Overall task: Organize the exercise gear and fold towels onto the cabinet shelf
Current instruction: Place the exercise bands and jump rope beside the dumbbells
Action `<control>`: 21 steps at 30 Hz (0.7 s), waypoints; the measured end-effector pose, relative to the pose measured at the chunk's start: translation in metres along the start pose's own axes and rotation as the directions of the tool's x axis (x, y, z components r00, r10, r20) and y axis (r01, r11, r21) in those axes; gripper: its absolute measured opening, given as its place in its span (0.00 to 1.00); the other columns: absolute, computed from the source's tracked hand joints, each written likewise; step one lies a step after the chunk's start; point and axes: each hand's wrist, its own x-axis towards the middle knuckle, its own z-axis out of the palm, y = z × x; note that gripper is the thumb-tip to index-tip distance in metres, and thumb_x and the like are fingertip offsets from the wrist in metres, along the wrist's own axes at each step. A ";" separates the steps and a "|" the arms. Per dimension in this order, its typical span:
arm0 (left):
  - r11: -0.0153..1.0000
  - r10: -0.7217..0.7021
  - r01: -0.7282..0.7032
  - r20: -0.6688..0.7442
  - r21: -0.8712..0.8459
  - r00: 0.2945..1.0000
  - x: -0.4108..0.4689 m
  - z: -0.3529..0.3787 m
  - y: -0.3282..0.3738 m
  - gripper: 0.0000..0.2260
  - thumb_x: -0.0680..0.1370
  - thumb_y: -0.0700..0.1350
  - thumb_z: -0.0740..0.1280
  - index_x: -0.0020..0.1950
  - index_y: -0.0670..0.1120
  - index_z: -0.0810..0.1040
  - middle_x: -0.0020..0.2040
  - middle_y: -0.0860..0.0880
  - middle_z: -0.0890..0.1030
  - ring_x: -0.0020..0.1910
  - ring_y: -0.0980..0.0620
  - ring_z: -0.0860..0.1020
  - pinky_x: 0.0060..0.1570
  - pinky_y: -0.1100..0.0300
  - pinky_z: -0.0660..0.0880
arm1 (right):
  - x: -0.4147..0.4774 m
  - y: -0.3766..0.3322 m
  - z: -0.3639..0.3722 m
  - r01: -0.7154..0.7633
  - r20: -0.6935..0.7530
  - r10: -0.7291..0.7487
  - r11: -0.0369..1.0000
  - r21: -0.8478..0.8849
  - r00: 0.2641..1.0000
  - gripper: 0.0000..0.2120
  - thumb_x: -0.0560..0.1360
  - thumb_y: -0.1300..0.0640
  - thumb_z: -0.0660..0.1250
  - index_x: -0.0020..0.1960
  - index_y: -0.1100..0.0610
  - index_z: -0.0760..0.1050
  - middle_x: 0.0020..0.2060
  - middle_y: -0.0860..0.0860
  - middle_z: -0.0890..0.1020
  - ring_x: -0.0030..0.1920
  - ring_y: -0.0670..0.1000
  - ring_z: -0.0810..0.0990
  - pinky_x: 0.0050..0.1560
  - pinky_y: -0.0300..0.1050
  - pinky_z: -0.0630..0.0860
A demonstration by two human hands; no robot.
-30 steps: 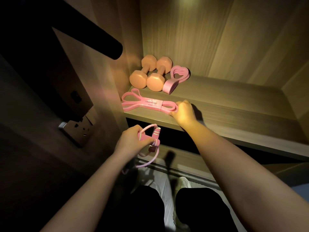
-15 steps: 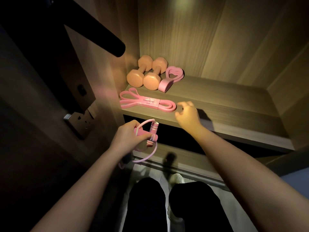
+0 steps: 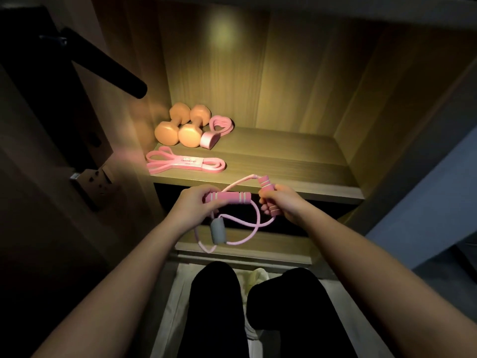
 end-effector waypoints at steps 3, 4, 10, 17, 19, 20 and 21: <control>0.978 0.059 -0.057 -0.003 0.201 0.998 -0.007 0.000 -0.009 0.10 0.74 0.45 0.73 0.54 0.48 0.81 0.46 0.53 0.80 0.46 0.53 0.78 0.45 0.60 0.73 | -0.004 0.004 -0.011 -0.020 -0.053 0.019 1.000 -0.015 0.998 0.08 0.77 0.64 0.61 0.39 0.60 0.70 0.23 0.51 0.74 0.21 0.46 0.71 0.23 0.36 0.69; 0.966 0.078 -0.076 0.002 0.247 0.997 -0.009 -0.001 -0.012 0.11 0.74 0.44 0.73 0.55 0.48 0.81 0.48 0.52 0.80 0.47 0.53 0.77 0.47 0.59 0.73 | -0.004 0.006 -0.013 -0.022 -0.068 0.021 1.000 -0.010 0.997 0.08 0.77 0.64 0.61 0.39 0.60 0.70 0.22 0.50 0.74 0.21 0.46 0.71 0.23 0.36 0.69; 0.900 0.067 -0.067 0.014 0.431 0.998 -0.022 -0.011 -0.031 0.11 0.74 0.38 0.71 0.52 0.52 0.78 0.56 0.52 0.72 0.57 0.50 0.70 0.60 0.49 0.70 | 0.002 0.018 -0.027 -0.054 -0.224 0.056 0.998 0.013 0.973 0.08 0.76 0.64 0.60 0.39 0.59 0.71 0.29 0.54 0.74 0.25 0.48 0.71 0.25 0.38 0.69; 0.931 -0.097 0.137 -0.134 0.338 0.986 -0.027 -0.015 -0.045 0.12 0.77 0.37 0.67 0.49 0.55 0.78 0.61 0.50 0.68 0.58 0.44 0.70 0.59 0.48 0.71 | 0.000 0.032 -0.044 -0.116 -0.284 0.112 0.993 0.003 0.952 0.04 0.76 0.64 0.60 0.44 0.60 0.73 0.33 0.54 0.75 0.27 0.49 0.71 0.25 0.38 0.69; 0.952 -0.122 0.165 -0.173 0.257 0.977 -0.028 -0.014 -0.045 0.12 0.77 0.36 0.67 0.49 0.53 0.79 0.57 0.48 0.70 0.54 0.44 0.72 0.55 0.50 0.72 | -0.002 0.036 -0.048 -0.125 -0.289 0.123 0.992 0.011 0.949 0.05 0.76 0.64 0.60 0.43 0.60 0.73 0.33 0.54 0.76 0.27 0.49 0.71 0.26 0.38 0.70; 0.948 -0.136 0.183 -0.190 0.258 0.972 -0.028 -0.014 -0.043 0.11 0.77 0.35 0.67 0.50 0.51 0.81 0.56 0.46 0.71 0.54 0.43 0.72 0.56 0.49 0.72 | -0.003 0.038 -0.050 -0.128 -0.290 0.128 0.992 0.019 0.949 0.05 0.77 0.64 0.60 0.43 0.60 0.73 0.33 0.55 0.76 0.27 0.49 0.71 0.26 0.38 0.70; 0.940 -0.146 0.199 -0.201 0.276 0.969 -0.028 -0.014 -0.042 0.10 0.77 0.35 0.67 0.52 0.49 0.82 0.57 0.45 0.72 0.54 0.42 0.73 0.57 0.49 0.73 | -0.004 0.040 -0.051 -0.128 -0.290 0.131 0.991 0.027 0.948 0.05 0.77 0.64 0.60 0.43 0.60 0.73 0.33 0.55 0.76 0.27 0.49 0.71 0.25 0.38 0.70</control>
